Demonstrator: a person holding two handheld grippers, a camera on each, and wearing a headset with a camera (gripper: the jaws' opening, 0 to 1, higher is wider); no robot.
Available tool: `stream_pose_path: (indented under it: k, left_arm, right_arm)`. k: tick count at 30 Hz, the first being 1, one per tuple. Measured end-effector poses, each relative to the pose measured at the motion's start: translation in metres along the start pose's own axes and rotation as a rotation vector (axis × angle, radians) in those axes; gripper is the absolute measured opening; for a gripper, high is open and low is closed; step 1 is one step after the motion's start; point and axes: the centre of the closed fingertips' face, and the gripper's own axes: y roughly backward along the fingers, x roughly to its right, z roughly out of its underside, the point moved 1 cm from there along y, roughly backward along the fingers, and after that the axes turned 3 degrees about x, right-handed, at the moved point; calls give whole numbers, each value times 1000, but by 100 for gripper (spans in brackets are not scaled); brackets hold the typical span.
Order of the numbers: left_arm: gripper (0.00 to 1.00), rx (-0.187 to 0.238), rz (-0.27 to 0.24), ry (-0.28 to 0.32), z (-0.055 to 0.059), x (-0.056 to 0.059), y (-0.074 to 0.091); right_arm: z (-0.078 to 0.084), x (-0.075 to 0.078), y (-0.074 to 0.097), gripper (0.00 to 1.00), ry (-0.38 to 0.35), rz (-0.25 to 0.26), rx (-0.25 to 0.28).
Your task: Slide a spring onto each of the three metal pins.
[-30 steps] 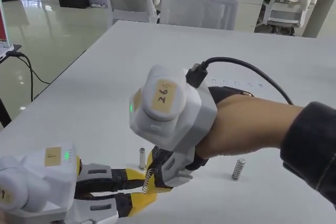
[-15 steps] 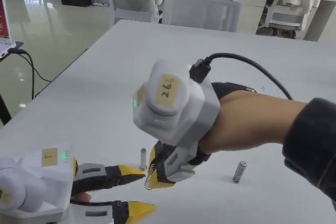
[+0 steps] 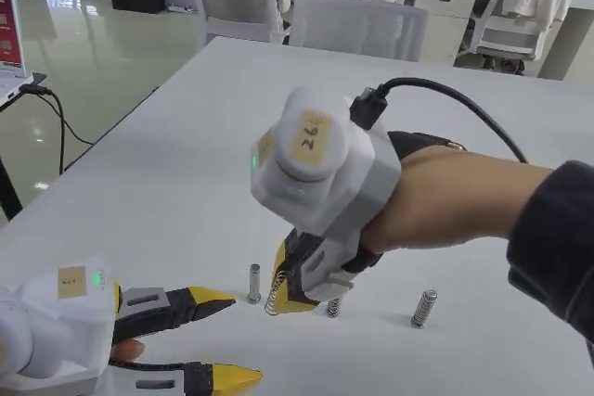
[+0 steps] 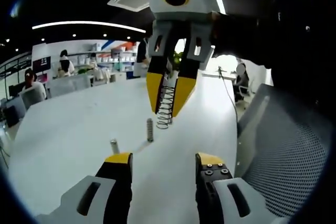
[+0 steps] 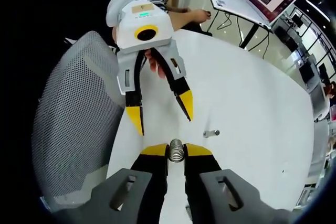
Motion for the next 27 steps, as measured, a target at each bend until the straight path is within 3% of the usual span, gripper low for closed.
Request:
stream_pose_path:
  k: [13, 27]
  left_arm:
    - [52, -3, -55, 6, 6, -9, 9]
    - [55, 0, -74, 18, 10, -10, 13]
  right_arm:
    - [-1, 13, 2, 8, 10, 18, -13]
    - [-1, 42, -3, 8, 4, 35, -37]
